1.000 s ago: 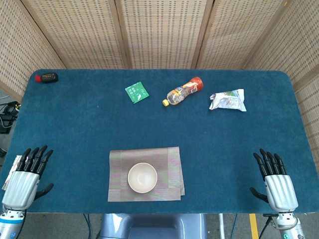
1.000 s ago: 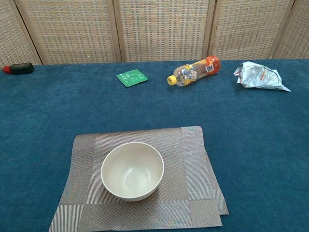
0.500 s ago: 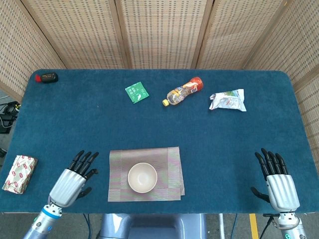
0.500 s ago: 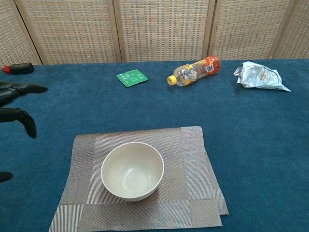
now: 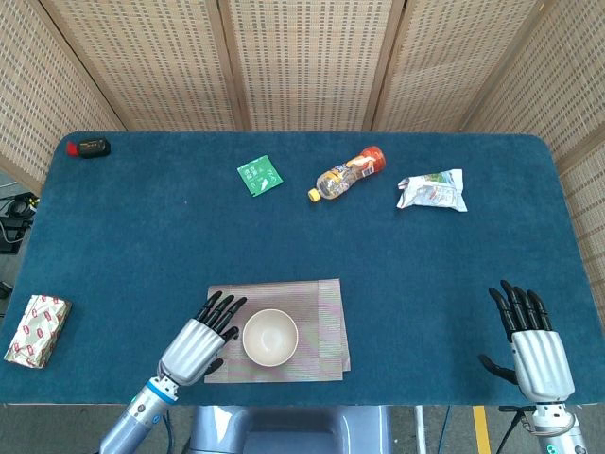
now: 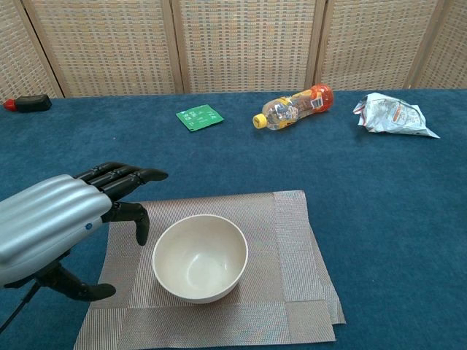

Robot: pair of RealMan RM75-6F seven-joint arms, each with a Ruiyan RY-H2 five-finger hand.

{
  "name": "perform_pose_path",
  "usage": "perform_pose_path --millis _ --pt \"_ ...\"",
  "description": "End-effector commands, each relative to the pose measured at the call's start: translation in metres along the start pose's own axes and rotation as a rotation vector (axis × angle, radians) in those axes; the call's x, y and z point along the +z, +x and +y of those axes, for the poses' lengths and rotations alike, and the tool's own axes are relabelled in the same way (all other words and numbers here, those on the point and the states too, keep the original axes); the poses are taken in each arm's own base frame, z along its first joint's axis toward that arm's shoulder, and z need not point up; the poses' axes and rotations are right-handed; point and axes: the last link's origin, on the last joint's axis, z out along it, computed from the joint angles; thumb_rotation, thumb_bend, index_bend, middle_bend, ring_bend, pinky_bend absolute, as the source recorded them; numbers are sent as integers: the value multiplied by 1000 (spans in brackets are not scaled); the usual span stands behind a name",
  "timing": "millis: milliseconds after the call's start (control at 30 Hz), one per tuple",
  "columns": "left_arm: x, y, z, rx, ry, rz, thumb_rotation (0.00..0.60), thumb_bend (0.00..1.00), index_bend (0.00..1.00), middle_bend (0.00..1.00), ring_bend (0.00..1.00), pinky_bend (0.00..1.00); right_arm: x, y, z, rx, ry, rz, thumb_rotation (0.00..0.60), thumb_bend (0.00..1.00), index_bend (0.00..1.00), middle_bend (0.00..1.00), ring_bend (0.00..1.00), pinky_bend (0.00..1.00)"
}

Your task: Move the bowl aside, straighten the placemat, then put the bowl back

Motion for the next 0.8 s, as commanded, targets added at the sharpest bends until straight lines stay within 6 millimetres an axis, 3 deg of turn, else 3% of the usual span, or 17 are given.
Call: perform_pose_path --millis 33,533,800 --pt "12 -4 6 5 -10 -9 600 109 442 0 0 0 1 0 1 2 0 -5 600 155 0 0 0 0" --pt "44 -19 32 15 -46 -52 600 162 505 0 0 0 3 3 5 17 -13 -4 600 155 0 0 0 0" --pt "54 -25 41 12 -49 -55 600 313 632 0 0 0 2 4 5 21 -8 1 600 155 0 0 0 0"
